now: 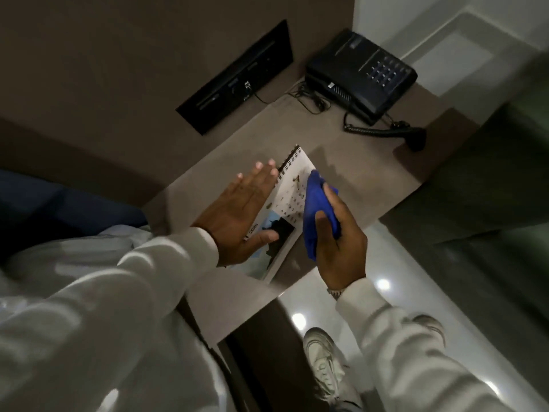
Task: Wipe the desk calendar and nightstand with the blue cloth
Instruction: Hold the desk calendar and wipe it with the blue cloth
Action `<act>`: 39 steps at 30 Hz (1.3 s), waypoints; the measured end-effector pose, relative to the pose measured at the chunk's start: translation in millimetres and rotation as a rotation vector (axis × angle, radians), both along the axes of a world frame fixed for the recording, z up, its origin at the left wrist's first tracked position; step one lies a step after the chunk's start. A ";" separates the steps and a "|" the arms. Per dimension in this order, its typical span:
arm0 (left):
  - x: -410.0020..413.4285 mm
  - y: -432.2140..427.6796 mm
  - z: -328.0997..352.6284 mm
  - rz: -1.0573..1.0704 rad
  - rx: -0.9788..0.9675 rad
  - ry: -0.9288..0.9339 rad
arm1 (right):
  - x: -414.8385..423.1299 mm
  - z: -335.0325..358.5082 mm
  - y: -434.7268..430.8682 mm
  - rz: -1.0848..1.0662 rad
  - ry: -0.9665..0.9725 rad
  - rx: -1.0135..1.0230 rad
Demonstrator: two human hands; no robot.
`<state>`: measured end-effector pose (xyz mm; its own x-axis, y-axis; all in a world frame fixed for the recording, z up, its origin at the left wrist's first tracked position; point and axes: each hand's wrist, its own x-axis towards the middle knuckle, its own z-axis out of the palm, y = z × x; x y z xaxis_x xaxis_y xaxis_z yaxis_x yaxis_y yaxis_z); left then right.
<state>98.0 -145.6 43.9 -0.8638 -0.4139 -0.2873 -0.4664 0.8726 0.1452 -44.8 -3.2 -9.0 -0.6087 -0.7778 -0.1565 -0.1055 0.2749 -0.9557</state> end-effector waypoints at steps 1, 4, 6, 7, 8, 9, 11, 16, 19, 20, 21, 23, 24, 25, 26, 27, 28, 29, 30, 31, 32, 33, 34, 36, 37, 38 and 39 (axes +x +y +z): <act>-0.1 0.0 -0.9 0.000 0.011 0.010 | 1.0 -1.6 -4.1 -0.013 -0.021 0.001; 0.8 0.0 -1.5 0.000 0.055 0.053 | 7.9 -1.9 -17.0 -0.095 -0.079 -0.020; 0.2 0.3 -2.1 -0.011 0.104 0.081 | 14.9 -3.7 -27.3 -0.135 -0.124 -0.036; 0.4 0.1 -2.5 -0.014 0.126 0.091 | 19.2 -5.1 -33.4 -0.128 -0.153 -0.037; 0.9 0.2 -2.4 -0.014 0.143 0.101 | 23.6 -6.3 -38.2 -0.113 -0.186 -0.039; 1.1 -0.1 -2.6 -0.015 0.153 0.105 | 28.2 -7.0 -43.2 -0.104 -0.214 -0.039; 0.3 -0.9 -4.0 -0.017 0.166 0.111 | 36.1 -9.2 -48.3 -0.127 -0.213 -0.037; 1.3 -0.4 -8.0 -0.017 0.188 0.181 | 67.2 -19.1 -36.5 -0.151 -0.206 -0.084; 1.8 -0.9 -11.2 -0.028 0.168 0.202 | 94.1 -26.7 -24.3 -0.170 -0.070 -0.190; 1.7 -1.2 -12.0 -0.017 0.180 0.203 | 101.8 -29.8 -21.5 -0.178 -0.054 -0.207; 1.5 -1.8 -13.0 -0.014 0.193 0.210 | 108.0 -31.7 -19.7 -0.187 -0.050 -0.209; 2.1 -2.7 -14.3 -0.026 0.197 0.230 | 117.6 -34.2 -17.9 -0.191 -0.029 -0.205; 2.4 -2.8 -14.6 -0.030 0.197 0.231 | 121.2 -34.5 -17.3 -0.183 -0.010 -0.198; 2.2 -2.9 -14.8 -0.026 0.202 0.228 | 123.4 -33.9 -16.5 -0.175 0.009 -0.191; 1.9 -2.8 -15.0 -0.019 0.208 0.225 | 124.2 -34.2 -16.2 -0.170 0.022 -0.189; 1.7 -2.8 -14.9 -0.016 0.210 0.222 | 123.9 -34.8 -16.7 -0.171 0.034 -0.194; 1.6 -2.6 -14.6 -0.014 0.209 0.219 | 121.7 -35.9 -18.1 -0.171 0.046 -0.203; 1.4 -2.6 -14.2 -0.013 0.207 0.212 | 117.5 -36.7 -21.0 -0.170 0.055 -0.208; 1.1 -2.7 -13.7 -0.012 0.210 0.201 | 110.8 -37.2 -25.6 -0.170 0.057 -0.205; 0.6 -2.8 -13.5 -0.009 0.213 0.187 | 102.2 -37.8 -31.4 -0.173 0.055 -0.187; 0.0 -2.9 -13.5 -0.006 0.216 0.174 | 92.6 -37.8 -38.1 -0.180 0.059 -0.157; -0.5 -2.7 -13.4 0.000 0.219 0.167 | 82.5 -37.0 -44.7 -0.187 0.071 -0.123; -1.1 -2.3 -13.3 0.006 0.223 0.165 | 73.2 -36.5 -50.6 -0.191 0.085 -0.097; -2.5 -1.3 -13.1 0.021 0.240 0.166 | 57.2 -36.3 -58.9 -0.203 0.091 -0.079; -2.8 -1.0 -12.7 0.026 0.246 0.163 | 51.3 -36.4 -61.8 -0.205 0.081 -0.074; -2.8 -0.6 -12.2 0.028 0.247 0.160 | 47.2 -36.5 -63.6 -0.204 0.067 -0.070; -2.6 -0.7 -11.8 0.025 0.244 0.158 | 45.8 -36.6 -64.0 -0.203 0.050 -0.068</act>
<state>95.4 -146.3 32.2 -0.8961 -0.3707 -0.2440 -0.4422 0.7917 0.4215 1.0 -67.2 -45.6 -0.7599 -0.6459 -0.0734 -0.1023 0.2303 -0.9677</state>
